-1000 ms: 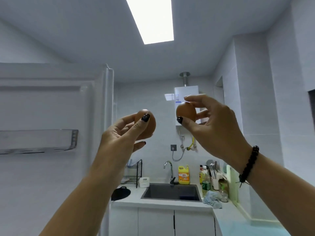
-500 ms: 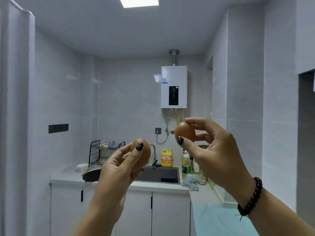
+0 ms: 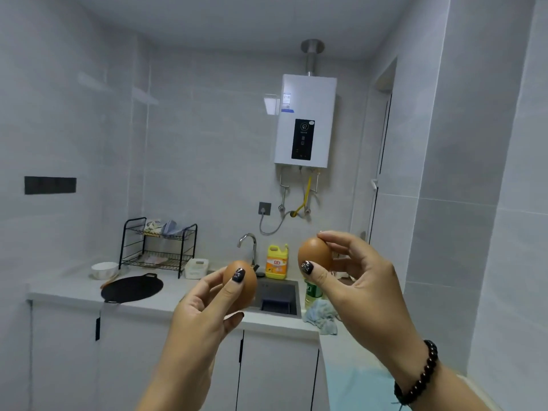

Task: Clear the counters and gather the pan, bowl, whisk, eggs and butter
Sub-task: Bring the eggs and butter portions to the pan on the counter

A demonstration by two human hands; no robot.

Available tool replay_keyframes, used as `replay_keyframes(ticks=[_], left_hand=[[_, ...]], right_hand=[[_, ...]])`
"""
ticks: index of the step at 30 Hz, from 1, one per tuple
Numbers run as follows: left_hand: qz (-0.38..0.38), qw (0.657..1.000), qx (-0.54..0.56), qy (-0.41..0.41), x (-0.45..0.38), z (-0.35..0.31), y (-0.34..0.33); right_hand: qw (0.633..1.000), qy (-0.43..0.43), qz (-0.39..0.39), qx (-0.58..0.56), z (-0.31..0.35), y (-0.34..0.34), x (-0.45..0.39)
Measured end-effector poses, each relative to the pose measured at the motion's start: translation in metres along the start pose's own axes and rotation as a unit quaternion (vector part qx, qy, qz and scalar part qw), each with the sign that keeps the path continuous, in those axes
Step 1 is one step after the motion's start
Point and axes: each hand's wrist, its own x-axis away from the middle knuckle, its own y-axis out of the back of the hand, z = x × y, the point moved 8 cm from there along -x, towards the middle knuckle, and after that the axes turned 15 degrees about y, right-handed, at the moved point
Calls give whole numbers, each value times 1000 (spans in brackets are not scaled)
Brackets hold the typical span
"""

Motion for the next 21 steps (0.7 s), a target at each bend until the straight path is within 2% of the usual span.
replay_keyframes(ticks=[6,13,21], left_hand=[[-12,1000,-13,21,-75,29,14],[-64,997,-5,42,-152,51,36],[-127,991,-20,46,-272,74,33]], right_hand=[[999,-30,1,-27,-82,-49,-15],[995,-70,36,-62,-176,-100,-34],[984,-104,60,-129,-313,-157,-86]])
